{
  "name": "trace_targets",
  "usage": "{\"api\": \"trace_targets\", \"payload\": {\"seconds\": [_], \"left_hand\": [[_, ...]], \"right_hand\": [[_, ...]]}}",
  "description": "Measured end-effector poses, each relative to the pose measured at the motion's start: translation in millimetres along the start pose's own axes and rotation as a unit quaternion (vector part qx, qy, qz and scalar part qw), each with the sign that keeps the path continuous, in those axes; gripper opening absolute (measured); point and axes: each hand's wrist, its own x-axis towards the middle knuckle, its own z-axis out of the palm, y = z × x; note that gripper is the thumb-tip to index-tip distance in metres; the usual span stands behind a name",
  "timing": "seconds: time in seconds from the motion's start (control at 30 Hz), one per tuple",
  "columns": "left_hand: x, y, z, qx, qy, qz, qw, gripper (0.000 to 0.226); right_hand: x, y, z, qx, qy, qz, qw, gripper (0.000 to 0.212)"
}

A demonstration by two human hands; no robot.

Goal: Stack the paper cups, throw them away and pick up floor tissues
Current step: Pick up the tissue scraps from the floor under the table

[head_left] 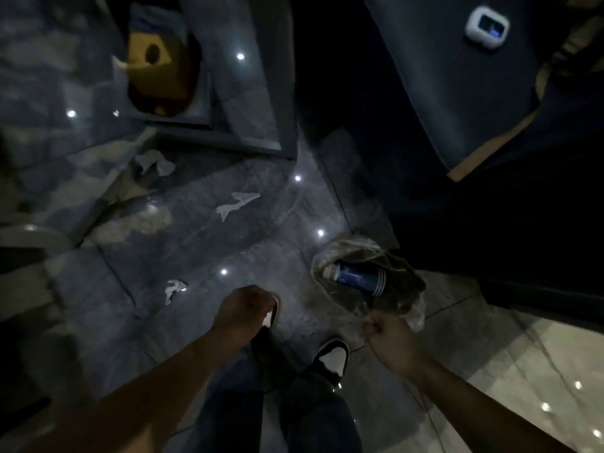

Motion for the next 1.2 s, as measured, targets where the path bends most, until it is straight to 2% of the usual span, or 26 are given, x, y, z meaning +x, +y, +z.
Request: {"api": "trace_targets", "payload": {"seconds": [0.03, 0.13, 0.27, 0.4, 0.5, 0.57, 0.7, 0.8, 0.87, 0.97, 1.07, 1.2], "left_hand": [[-4.6, -6.4, -7.3, -0.026, 0.014, -0.004, 1.000, 0.024], [-17.0, -29.1, -31.4, -0.094, 0.047, 0.009, 0.994, 0.031], [-44.2, -58.5, -68.4, -0.140, 0.081, 0.018, 0.987, 0.027], [-62.8, -97.8, -107.1, -0.191, 0.116, 0.020, 0.974, 0.019], [-67.9, -128.7, -130.2, -0.212, 0.137, 0.009, 0.968, 0.023], [-69.0, -145.6, -143.7, -0.214, 0.147, 0.012, 0.966, 0.026], [-67.3, -167.9, -173.2, -0.186, 0.160, 0.049, 0.968, 0.023], [-58.7, -182.3, -187.4, -0.091, 0.174, 0.090, 0.976, 0.014], [-49.7, -191.8, -193.1, -0.027, 0.196, 0.116, 0.973, 0.010], [-23.5, -208.6, -192.3, 0.037, 0.182, 0.135, 0.973, 0.037], [16.1, -226.3, -184.6, 0.058, 0.153, 0.121, 0.979, 0.057], [87.0, -261.1, -174.7, 0.101, 0.106, 0.155, 0.977, 0.054]], "right_hand": [[-1.7, -10.5, 1.3, -0.001, -0.004, -0.010, 1.000, 0.026], [-5.6, -40.4, 5.7, -0.039, -0.015, -0.039, 0.998, 0.025], [-13.4, -88.4, 16.1, -0.117, -0.031, -0.090, 0.989, 0.018], [-23.5, -141.7, 38.5, -0.169, -0.034, -0.138, 0.975, 0.026], [-24.5, -175.2, 62.1, -0.169, -0.024, -0.163, 0.972, 0.026], [-22.9, -198.8, 80.1, -0.192, -0.028, -0.170, 0.966, 0.015], [-19.2, -244.2, 107.3, -0.303, -0.038, -0.189, 0.933, 0.016], [-7.4, -258.3, 124.8, -0.293, -0.031, -0.225, 0.929, 0.012], [7.0, -258.9, 137.8, -0.283, -0.023, -0.254, 0.925, 0.022], [34.5, -259.8, 157.3, -0.303, -0.019, -0.255, 0.918, 0.038], [78.0, -255.8, 176.8, -0.356, -0.045, -0.274, 0.892, 0.041], [155.5, -242.6, 204.3, -0.433, -0.038, -0.333, 0.837, 0.042]]}}
